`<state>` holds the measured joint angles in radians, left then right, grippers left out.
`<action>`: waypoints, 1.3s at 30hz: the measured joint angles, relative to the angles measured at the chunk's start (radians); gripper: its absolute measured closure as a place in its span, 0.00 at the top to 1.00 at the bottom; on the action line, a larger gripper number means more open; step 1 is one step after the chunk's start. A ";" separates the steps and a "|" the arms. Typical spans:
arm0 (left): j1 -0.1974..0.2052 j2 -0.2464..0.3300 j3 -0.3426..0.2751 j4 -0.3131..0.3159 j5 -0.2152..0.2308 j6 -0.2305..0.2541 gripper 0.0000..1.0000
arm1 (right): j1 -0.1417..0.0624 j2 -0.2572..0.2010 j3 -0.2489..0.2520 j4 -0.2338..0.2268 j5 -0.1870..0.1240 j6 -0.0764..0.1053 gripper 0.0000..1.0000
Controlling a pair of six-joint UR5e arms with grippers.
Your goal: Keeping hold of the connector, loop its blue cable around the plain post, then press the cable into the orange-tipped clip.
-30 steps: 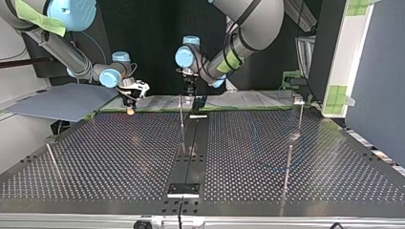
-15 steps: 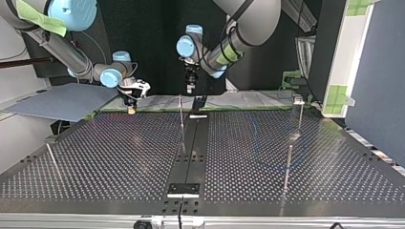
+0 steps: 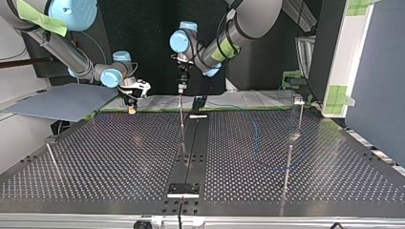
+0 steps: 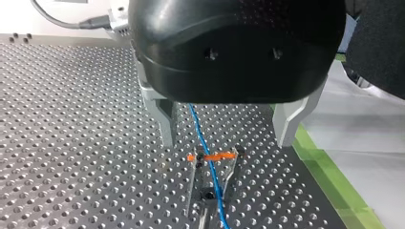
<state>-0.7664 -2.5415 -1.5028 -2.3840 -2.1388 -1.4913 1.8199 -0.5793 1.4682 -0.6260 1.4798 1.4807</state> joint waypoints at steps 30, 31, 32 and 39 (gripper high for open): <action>-0.002 0.001 0.000 -0.009 -0.001 -0.038 1.00 | 0.004 0.000 0.000 0.000 0.001 0.002 0.00; -0.002 0.001 0.000 -0.009 -0.001 -0.038 1.00 | 0.004 0.000 0.000 0.000 0.001 0.002 0.00; -0.002 0.001 0.000 -0.009 -0.001 -0.038 1.00 | 0.004 0.001 0.000 0.000 0.001 0.002 0.00; -0.005 0.002 -0.004 -0.010 -0.006 -0.041 1.00 | 0.005 0.001 0.000 0.001 0.000 0.001 0.00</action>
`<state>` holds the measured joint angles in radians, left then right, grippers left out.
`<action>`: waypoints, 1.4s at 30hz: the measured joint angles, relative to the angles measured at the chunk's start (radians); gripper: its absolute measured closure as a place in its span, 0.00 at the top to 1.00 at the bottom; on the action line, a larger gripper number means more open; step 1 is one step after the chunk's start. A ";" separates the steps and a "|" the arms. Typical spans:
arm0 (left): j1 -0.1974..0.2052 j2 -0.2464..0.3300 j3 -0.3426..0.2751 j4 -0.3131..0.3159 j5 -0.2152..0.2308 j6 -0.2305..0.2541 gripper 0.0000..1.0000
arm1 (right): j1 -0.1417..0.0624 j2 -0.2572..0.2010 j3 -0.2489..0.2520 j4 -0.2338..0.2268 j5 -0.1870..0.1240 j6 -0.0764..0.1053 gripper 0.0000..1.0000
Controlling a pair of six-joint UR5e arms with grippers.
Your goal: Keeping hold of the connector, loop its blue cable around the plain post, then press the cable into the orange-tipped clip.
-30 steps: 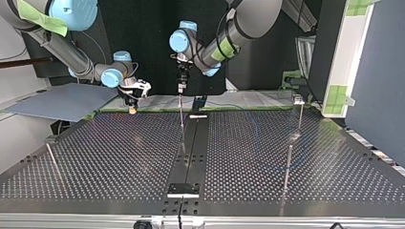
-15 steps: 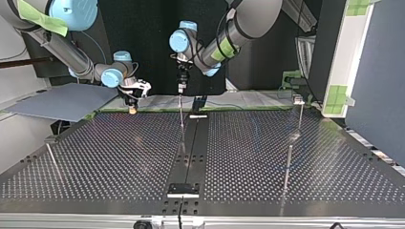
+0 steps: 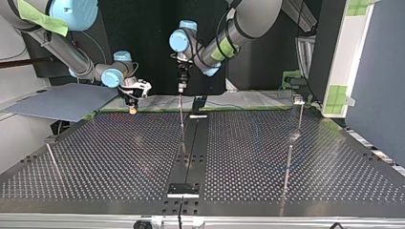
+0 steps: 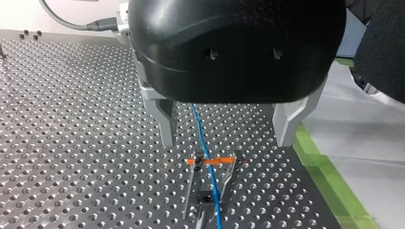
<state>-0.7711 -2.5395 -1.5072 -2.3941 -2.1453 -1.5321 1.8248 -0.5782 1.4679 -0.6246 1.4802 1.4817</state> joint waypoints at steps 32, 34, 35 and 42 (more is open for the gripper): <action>-0.018 0.247 -0.286 0.189 -0.095 -0.155 1.00 | 0.003 -0.001 0.001 0.003 -0.001 0.008 0.00; -0.017 0.264 -0.303 0.192 -0.097 -0.162 1.00 | 0.002 0.000 0.001 0.004 -0.001 0.009 0.00; -0.016 0.277 -0.316 0.193 -0.099 -0.167 1.00 | 0.001 0.000 0.001 0.004 -0.001 0.009 0.00; -0.014 0.346 -0.386 0.197 -0.103 -0.187 1.00 | 0.000 0.000 0.000 0.005 -0.001 0.010 0.00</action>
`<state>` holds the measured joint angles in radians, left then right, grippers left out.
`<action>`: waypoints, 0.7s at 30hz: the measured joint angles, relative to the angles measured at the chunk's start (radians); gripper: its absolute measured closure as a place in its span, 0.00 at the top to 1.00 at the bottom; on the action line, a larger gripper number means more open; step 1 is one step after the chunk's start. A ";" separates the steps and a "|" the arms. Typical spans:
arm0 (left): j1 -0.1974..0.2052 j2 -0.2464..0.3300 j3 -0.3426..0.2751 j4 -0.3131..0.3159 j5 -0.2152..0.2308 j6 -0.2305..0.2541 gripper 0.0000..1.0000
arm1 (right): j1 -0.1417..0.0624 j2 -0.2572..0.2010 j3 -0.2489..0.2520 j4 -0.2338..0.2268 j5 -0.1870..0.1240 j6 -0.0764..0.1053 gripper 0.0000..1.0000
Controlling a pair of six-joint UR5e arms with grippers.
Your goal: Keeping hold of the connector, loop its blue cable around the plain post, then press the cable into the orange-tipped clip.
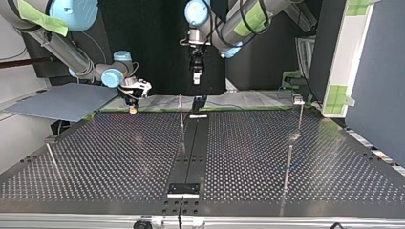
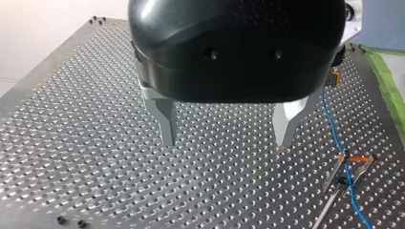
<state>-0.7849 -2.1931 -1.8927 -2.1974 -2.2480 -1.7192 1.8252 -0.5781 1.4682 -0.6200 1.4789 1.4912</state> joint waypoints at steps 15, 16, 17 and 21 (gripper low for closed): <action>0.001 0.146 -0.146 -0.001 0.004 -0.010 1.00 | 0.000 0.000 0.000 0.000 -0.001 0.000 0.00; 0.001 0.155 -0.155 -0.001 0.005 -0.011 1.00 | 0.000 -0.001 0.000 0.000 -0.001 0.000 0.00; 0.001 0.168 -0.167 0.000 0.005 -0.012 1.00 | 0.000 -0.001 0.000 0.000 -0.002 0.000 0.00; 0.001 0.207 -0.207 0.000 0.006 -0.014 1.00 | -0.003 -0.001 0.000 0.010 -0.002 -0.004 0.00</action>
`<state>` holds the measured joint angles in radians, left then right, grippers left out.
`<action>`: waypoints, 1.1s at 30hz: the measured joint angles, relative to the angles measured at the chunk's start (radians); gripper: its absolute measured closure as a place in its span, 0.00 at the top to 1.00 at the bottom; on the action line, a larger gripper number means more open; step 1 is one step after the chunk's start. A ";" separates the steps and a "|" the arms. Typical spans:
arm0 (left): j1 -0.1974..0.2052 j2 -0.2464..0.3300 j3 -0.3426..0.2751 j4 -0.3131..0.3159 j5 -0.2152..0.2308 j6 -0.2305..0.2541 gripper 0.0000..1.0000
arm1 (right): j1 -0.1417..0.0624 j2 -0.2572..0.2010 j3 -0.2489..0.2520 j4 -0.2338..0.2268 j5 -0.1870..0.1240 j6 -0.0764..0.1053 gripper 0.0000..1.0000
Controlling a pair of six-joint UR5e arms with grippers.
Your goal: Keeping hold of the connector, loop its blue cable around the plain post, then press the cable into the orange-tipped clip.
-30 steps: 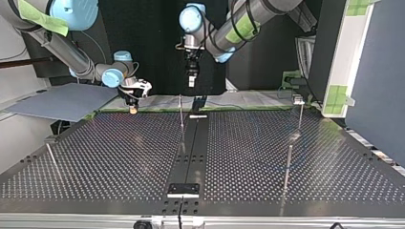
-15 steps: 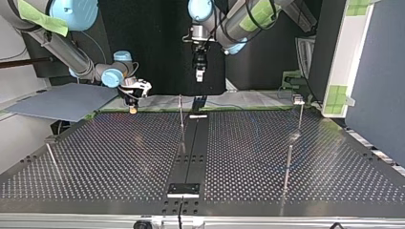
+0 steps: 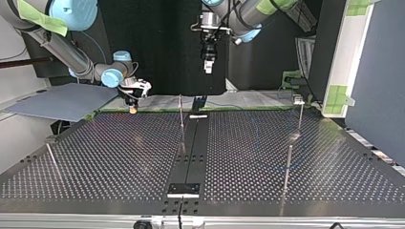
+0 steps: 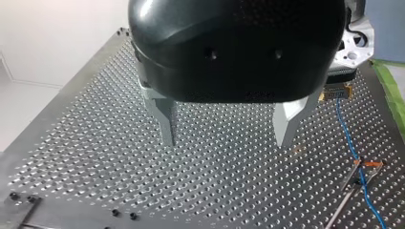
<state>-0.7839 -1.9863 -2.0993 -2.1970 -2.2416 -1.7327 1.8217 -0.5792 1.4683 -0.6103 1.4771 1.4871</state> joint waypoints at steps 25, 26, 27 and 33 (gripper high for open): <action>0.007 0.243 -0.243 0.045 -0.005 0.005 1.00 | 0.028 -0.180 0.019 0.198 0.024 0.038 0.00; 0.007 0.255 -0.255 0.055 -0.004 0.006 1.00 | 0.032 -0.187 0.023 0.205 0.027 0.042 0.00; 0.008 0.262 -0.264 0.062 -0.004 0.008 1.00 | 0.036 -0.195 0.028 0.213 0.030 0.045 0.00; 0.011 0.279 -0.321 0.074 0.000 0.027 1.00 | 0.085 -0.249 0.051 0.241 0.071 0.060 0.00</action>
<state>-0.7730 -1.7069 -2.4204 -2.1225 -2.2417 -1.7056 1.9069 -0.8285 1.5194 -0.3697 1.5479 1.5476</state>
